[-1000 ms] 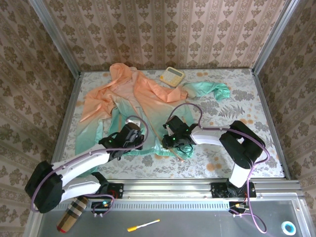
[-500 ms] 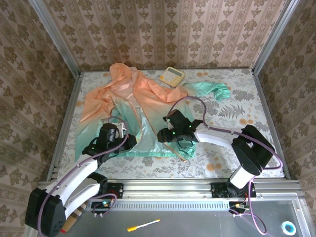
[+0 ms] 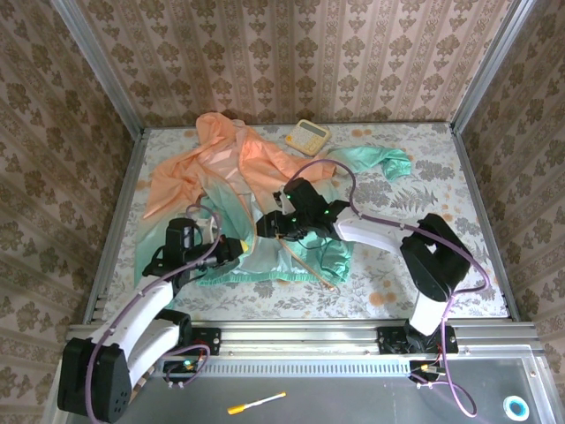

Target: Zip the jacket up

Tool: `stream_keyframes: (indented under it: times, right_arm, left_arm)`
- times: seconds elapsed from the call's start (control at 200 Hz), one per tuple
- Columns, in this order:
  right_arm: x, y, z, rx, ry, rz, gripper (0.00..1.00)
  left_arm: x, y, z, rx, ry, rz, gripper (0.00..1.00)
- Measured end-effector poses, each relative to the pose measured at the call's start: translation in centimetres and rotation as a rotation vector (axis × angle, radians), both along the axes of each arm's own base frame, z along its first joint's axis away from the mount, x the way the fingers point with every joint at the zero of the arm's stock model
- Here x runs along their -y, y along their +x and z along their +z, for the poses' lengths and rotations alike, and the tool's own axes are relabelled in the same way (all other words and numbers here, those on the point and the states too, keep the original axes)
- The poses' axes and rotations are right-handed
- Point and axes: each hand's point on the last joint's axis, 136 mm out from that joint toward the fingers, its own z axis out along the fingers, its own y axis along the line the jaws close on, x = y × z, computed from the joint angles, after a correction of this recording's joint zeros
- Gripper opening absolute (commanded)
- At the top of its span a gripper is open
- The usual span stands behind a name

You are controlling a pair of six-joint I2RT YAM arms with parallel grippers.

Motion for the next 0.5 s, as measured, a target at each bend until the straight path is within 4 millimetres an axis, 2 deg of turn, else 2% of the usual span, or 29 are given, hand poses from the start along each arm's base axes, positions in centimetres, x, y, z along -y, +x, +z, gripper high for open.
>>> stream_keyframes:
  times: [0.29, 0.37, 0.5]
  right_arm:
    - [-2.4, 0.6, 0.2, -0.103, 0.13, -0.034, 0.52]
    - [-3.2, 0.6, 1.0, -0.107, 0.175, -0.042, 0.42]
    - [-4.1, 0.1, 1.6, -0.118, 0.216, -0.047, 0.14]
  left_arm:
    - [0.1, 0.6, 0.9, -0.001, -0.074, -0.025, 0.0]
    - [0.3, 0.6, 1.2, 0.005, -0.091, -0.034, 0.0]
    - [0.2, 0.5, 1.1, -0.003, -0.11, -0.04, 0.0]
